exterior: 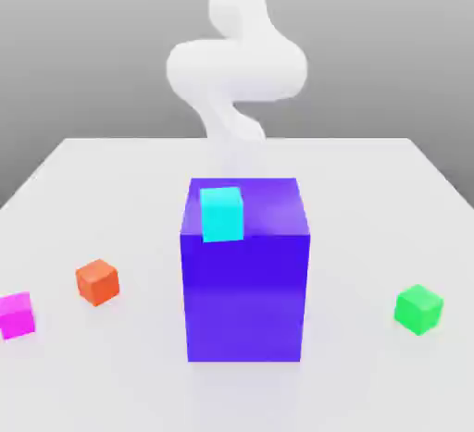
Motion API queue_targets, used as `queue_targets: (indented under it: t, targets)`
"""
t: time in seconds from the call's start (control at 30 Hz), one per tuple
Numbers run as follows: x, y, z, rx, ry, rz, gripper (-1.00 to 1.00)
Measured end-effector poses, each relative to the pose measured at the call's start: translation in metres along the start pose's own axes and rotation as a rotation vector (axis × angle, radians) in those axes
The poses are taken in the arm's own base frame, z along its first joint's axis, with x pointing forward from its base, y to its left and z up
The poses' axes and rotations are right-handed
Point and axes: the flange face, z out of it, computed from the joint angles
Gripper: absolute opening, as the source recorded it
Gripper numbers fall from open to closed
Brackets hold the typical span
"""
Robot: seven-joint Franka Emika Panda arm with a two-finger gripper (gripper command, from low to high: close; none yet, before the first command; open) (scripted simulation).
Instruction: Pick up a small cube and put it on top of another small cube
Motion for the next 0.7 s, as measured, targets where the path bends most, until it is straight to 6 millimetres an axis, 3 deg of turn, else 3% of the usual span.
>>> queue_targets:
  t: [0.17, 0.37, 0.53, 0.7]
  targets:
    - [0.028, 0.055, 0.087, -0.102, -0.08, -0.086, 0.0]
    - [0.043, 0.143, 0.176, -0.203, -0.189, -0.173, 0.0]
    - [0.038, 0.229, 0.235, -0.272, -0.292, -0.236, 0.0]
    - [0.019, 0.328, 0.277, -0.331, -0.402, -0.279, 0.0]
